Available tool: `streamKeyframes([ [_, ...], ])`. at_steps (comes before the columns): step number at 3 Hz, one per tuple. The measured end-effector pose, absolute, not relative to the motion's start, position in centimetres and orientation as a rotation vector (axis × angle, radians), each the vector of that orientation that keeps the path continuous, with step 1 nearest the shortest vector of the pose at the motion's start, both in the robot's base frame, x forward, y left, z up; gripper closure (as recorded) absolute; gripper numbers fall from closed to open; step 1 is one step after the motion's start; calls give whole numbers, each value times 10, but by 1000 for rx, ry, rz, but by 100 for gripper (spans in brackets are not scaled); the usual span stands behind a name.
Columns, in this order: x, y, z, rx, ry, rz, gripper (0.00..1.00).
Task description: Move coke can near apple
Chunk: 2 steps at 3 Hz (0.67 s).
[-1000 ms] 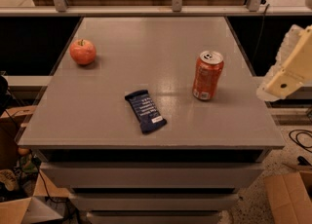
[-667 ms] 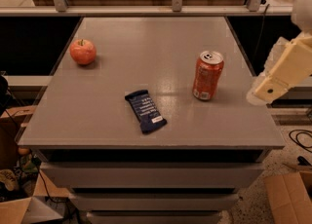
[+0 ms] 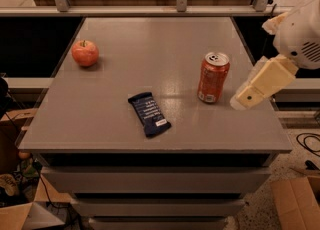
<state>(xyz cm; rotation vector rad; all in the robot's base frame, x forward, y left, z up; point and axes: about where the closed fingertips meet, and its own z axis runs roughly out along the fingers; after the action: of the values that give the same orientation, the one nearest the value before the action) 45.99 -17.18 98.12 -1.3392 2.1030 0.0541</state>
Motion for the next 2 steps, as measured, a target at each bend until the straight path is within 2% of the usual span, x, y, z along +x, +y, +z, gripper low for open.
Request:
streamKeyframes([
  [2, 497, -152, 926, -1153, 2075, 251, 0],
])
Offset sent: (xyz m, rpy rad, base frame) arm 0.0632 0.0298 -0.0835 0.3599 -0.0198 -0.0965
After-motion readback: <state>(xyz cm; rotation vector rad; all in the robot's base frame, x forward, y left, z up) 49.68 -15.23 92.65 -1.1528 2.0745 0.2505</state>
